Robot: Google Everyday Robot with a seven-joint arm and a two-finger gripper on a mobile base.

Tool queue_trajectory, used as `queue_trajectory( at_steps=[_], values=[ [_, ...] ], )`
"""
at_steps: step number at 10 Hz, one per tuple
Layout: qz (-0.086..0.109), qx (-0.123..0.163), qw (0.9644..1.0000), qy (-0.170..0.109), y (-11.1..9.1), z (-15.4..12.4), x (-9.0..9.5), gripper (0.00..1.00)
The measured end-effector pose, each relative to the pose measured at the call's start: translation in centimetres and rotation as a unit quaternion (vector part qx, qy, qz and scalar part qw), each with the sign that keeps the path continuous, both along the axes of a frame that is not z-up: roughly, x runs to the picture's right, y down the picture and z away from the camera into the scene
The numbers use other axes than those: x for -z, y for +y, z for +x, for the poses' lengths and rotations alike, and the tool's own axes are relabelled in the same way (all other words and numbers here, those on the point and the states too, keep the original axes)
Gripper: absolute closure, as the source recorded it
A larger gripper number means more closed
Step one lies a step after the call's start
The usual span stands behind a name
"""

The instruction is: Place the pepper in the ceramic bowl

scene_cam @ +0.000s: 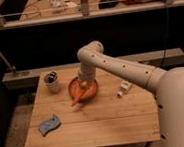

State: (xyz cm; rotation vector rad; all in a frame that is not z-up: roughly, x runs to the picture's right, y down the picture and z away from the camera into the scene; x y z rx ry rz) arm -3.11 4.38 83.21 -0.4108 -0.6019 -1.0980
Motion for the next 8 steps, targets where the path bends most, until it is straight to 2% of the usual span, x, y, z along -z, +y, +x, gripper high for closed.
queue_trajectory(
  at_steps=[8],
  values=[
    [-0.001,-0.001,1.0000,0.000,0.0,-0.4,-1.7,0.98]
  ],
)
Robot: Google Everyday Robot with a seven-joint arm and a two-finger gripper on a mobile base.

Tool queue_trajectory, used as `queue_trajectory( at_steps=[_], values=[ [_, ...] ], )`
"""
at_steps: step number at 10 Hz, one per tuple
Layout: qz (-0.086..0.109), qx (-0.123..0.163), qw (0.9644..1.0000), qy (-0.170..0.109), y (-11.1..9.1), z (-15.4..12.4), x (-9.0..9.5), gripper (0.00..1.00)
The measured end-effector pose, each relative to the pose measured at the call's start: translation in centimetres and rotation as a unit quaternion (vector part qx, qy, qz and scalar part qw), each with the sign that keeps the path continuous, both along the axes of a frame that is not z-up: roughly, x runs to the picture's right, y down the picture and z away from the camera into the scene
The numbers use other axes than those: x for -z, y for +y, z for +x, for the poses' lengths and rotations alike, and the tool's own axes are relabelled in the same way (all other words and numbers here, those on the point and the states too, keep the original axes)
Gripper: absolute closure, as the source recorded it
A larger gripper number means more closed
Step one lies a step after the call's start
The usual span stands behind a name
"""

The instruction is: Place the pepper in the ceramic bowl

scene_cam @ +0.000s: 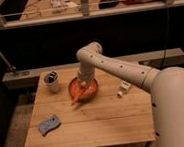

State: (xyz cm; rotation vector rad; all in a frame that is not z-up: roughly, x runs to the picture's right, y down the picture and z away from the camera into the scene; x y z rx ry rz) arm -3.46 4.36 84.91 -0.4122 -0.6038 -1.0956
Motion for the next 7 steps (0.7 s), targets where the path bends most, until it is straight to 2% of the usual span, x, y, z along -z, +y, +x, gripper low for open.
queue_trajectory(
  at_steps=[7],
  values=[
    [-0.002,-0.001,1.0000,0.000,0.10,-0.18,-1.16,0.98]
  ],
)
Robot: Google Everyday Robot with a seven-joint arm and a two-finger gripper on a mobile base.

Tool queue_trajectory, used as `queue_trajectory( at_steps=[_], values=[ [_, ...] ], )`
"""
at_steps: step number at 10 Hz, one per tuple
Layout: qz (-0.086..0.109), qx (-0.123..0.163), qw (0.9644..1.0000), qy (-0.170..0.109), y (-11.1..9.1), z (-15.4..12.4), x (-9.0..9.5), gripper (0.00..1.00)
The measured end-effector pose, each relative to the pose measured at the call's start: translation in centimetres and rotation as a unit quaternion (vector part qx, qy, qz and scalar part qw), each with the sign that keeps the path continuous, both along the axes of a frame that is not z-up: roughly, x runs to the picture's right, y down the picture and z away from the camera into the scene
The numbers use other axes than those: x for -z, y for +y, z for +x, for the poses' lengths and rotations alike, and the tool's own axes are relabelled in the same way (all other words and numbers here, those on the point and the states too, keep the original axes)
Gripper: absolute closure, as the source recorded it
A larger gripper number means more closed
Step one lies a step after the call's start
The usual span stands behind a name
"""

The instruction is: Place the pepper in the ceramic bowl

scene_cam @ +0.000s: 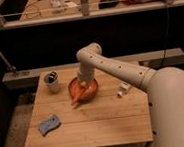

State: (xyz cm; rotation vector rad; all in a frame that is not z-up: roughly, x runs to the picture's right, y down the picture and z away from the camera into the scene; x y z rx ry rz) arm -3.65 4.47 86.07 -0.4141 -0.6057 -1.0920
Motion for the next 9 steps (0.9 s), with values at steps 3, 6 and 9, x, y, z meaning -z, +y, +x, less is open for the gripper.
queue_trajectory(
  at_steps=[3,6,9],
  values=[
    [-0.001,-0.001,1.0000,0.000,0.05,-0.02,-0.41,0.98],
    [-0.002,0.000,1.0000,-0.001,0.02,-0.23,-0.76,0.98],
    [-0.002,-0.001,1.0000,-0.001,0.01,-0.09,-1.00,0.98]
  ],
)
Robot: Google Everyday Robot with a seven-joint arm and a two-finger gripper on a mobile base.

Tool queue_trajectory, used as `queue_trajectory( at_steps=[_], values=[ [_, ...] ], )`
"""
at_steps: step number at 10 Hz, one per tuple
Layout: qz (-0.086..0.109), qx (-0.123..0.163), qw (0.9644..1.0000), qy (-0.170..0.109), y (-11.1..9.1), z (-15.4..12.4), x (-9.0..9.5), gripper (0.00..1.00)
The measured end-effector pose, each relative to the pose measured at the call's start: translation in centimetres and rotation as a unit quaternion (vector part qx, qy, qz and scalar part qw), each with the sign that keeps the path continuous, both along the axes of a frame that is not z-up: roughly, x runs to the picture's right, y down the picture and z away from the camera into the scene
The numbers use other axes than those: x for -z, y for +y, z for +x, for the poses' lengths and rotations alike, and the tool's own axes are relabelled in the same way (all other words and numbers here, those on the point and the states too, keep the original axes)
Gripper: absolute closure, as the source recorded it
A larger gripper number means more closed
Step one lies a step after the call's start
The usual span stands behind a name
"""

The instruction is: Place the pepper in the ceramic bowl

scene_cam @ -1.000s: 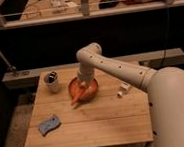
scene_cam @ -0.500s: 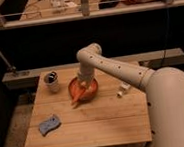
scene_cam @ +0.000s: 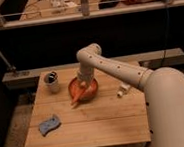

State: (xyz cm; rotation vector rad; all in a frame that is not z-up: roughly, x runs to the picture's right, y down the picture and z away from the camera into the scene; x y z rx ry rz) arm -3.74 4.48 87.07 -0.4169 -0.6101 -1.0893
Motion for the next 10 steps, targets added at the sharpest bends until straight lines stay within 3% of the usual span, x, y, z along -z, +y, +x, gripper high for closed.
queue_trajectory(
  at_steps=[10],
  values=[
    [-0.004,-0.001,1.0000,0.000,-0.02,0.29,-0.70,0.98]
  ],
)
